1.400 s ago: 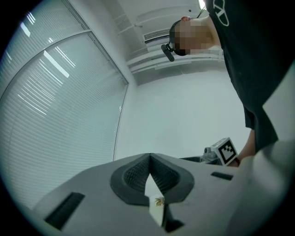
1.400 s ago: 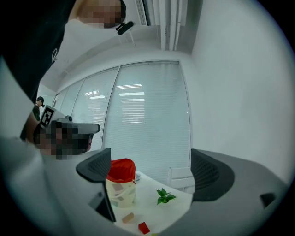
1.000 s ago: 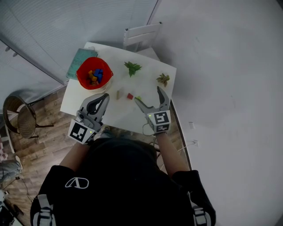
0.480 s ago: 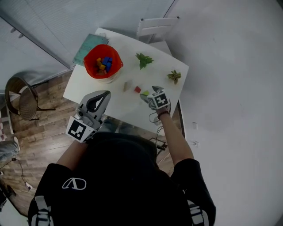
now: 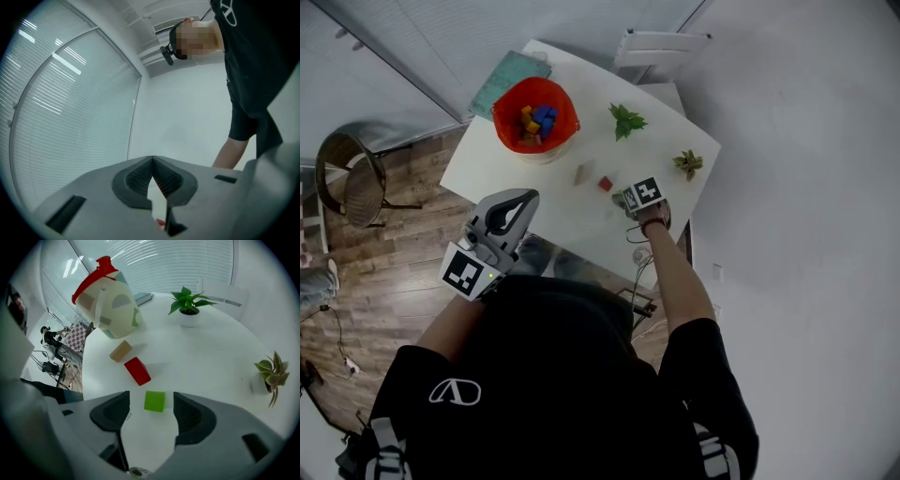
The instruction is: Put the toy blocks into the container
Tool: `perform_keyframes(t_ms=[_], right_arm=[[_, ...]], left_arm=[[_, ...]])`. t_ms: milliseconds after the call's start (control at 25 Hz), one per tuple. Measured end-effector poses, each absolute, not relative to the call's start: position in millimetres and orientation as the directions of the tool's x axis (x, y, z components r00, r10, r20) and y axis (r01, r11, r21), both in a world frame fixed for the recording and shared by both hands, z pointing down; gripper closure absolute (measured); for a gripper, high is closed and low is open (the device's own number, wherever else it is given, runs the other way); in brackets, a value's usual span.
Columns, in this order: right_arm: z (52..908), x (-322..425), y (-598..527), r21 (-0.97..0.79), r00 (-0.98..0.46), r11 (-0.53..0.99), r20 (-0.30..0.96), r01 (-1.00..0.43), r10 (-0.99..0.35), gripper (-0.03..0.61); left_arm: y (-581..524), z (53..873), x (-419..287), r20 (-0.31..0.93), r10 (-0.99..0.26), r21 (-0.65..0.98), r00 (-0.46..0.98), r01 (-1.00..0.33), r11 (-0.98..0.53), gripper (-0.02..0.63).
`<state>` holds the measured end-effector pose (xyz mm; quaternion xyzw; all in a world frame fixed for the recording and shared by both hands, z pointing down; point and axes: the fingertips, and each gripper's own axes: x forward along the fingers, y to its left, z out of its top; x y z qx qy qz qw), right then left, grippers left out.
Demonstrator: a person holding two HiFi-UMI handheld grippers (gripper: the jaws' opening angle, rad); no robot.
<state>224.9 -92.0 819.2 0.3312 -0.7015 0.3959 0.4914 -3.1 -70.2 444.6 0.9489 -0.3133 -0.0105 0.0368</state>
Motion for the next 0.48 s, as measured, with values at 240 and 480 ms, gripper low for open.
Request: perform_keyframes(t_ms=[240, 480], right_arm=[[833.9, 224.6, -90.5, -0.230, -0.269, 0.461, 0.963, -0.857, -0.019, 0.346], [842.2, 226.6, -90.8, -0.210, -0.236, 0.468, 0.972, -0.858, 0.003, 0.423]], left_arm=[[-69.3, 451.7, -6.2, 0.016, -0.603, 0.087, 0.798, -0.602, -0.794, 0.609], [-69.3, 452.6, -7.5, 0.020, -0.608, 0.090, 0.794, -0.607, -0.789, 0.609]])
